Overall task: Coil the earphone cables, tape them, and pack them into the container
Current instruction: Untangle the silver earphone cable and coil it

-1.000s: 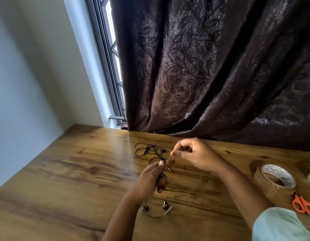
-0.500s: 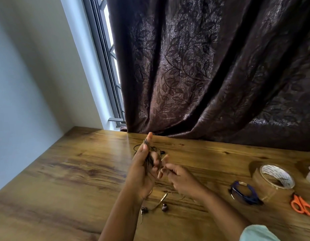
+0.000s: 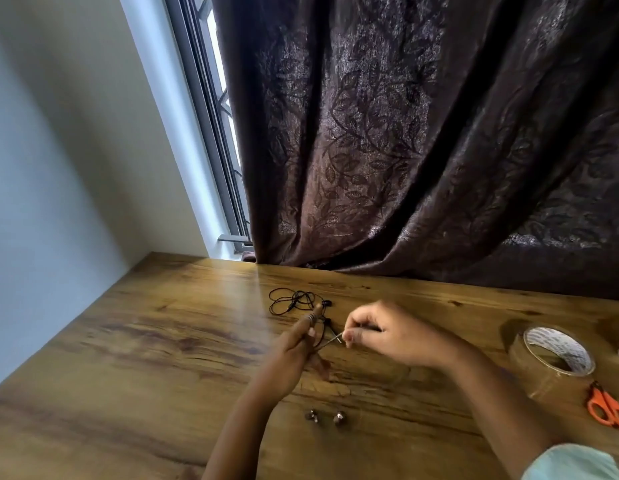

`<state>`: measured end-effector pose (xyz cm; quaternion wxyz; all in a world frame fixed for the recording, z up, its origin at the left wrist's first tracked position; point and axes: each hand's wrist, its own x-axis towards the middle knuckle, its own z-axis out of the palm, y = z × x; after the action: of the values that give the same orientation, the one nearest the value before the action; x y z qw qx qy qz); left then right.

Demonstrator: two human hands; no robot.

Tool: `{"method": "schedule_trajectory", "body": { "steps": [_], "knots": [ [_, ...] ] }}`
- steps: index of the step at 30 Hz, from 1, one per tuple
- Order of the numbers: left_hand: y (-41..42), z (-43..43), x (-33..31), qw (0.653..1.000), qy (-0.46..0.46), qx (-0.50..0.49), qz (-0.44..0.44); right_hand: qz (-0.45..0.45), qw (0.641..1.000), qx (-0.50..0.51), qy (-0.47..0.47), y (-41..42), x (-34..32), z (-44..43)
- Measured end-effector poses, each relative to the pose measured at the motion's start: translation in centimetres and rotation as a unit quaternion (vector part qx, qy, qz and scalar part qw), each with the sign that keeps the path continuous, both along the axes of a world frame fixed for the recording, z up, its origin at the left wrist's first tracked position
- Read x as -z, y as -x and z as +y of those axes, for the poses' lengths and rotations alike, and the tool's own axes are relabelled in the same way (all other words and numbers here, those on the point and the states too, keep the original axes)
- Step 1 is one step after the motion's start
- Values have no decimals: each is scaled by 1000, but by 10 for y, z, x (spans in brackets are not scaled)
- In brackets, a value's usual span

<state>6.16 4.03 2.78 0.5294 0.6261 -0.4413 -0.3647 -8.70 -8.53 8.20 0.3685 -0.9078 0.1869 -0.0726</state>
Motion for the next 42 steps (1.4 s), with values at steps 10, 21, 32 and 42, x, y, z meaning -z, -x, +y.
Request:
{"method": "schedule_trajectory", "body": {
  "steps": [10,21,32,42],
  "knots": [
    [40,5,-30,939,87,51,329,-216,955,145,-139,-14,9,-8],
    [34,-1,-35,939,138,9,315,-141,951,122,-246,-15,28,25],
    [16,-13,-33,949,166,-81,256,-17,984,62,-165,-13,39,45],
    [26,-14,-7,996,36,-31,79,150,981,-18,126,-5,-11,37]
  ]
}}
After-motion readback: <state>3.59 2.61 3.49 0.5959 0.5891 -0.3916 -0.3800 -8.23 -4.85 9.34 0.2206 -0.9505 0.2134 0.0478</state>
